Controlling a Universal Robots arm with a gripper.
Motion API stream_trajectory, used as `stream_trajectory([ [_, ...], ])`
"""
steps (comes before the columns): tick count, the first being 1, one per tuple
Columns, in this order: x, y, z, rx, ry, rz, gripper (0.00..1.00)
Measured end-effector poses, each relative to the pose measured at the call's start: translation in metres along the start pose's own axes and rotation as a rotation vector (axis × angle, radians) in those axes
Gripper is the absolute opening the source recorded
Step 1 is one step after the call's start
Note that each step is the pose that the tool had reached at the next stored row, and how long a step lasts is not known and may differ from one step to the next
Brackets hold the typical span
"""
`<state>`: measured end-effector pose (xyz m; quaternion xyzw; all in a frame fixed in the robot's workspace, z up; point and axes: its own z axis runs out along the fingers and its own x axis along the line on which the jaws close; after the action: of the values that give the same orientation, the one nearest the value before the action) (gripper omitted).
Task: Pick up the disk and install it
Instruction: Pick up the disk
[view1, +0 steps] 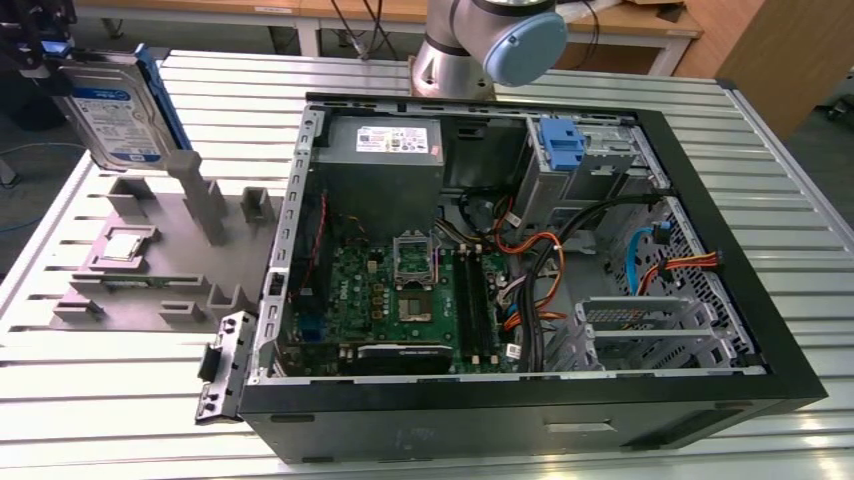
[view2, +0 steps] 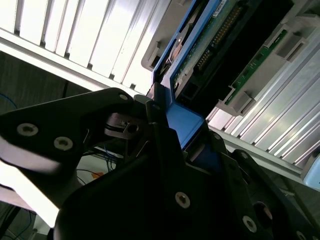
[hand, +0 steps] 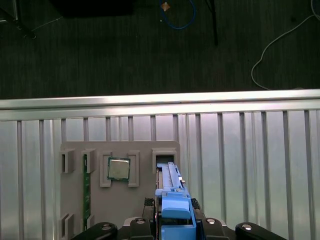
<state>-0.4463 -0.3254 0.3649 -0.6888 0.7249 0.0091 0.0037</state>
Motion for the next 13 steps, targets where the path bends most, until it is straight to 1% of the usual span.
stream_trajectory([
  [13, 0.0000, 0.0000, -0.0010, 0.0000, 0.0000, 0.000, 0.37],
])
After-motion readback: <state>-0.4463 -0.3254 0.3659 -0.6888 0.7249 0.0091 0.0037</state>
